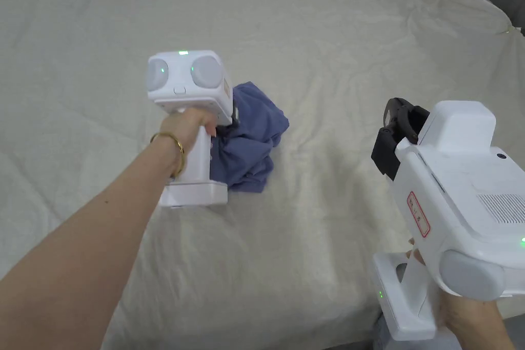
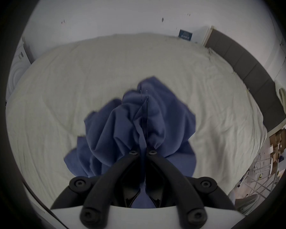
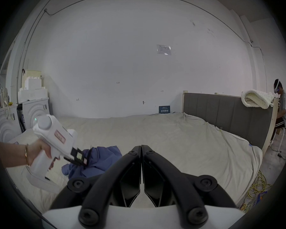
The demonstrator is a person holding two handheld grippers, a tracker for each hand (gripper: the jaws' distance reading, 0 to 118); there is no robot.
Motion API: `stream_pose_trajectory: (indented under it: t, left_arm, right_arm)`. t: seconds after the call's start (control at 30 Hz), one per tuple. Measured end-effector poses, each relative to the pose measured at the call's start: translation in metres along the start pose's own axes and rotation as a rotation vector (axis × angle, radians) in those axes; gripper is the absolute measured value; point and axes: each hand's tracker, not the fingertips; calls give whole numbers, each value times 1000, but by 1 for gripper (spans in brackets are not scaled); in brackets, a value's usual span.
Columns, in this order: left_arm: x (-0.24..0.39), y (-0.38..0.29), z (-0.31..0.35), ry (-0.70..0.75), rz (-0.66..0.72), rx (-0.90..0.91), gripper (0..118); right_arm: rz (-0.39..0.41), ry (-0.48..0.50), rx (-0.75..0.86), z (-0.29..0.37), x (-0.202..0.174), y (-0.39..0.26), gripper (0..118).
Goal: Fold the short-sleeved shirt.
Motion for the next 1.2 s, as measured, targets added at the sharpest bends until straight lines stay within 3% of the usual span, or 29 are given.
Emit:
stream_pose_trajectory:
  t: [0.2, 0.37, 0.5, 0.53, 0.77, 0.97, 1.2]
  left_arm:
    - [3, -22, -23, 17, -30, -45, 1]
    - [4, -17, -16, 2, -44, -13, 47]
    - [3, -13, 4, -58, -50, 58, 110]
    - [4, -10, 11, -71, -60, 96, 116]
    - [-10, 11, 70, -91, -1, 378, 116]
    - [-37, 3, 117, -20, 67, 683, 117]
    - [-73, -32, 136, 167, 57, 786, 117]
  right_arm:
    - [13, 3, -23, 3, 6, 0, 0]
    - [6, -8, -37, 2, 8, 1, 0]
    - [0, -4, -40, 0, 5, 5, 0]
    - [2, -1, -40, -3, 3, 2, 0]
    - [6, 25, -23, -16, -11, 0, 0]
    - [12, 57, -2, -31, -24, 8, 0]
    - [46, 76, 12, -54, -40, 15, 0]
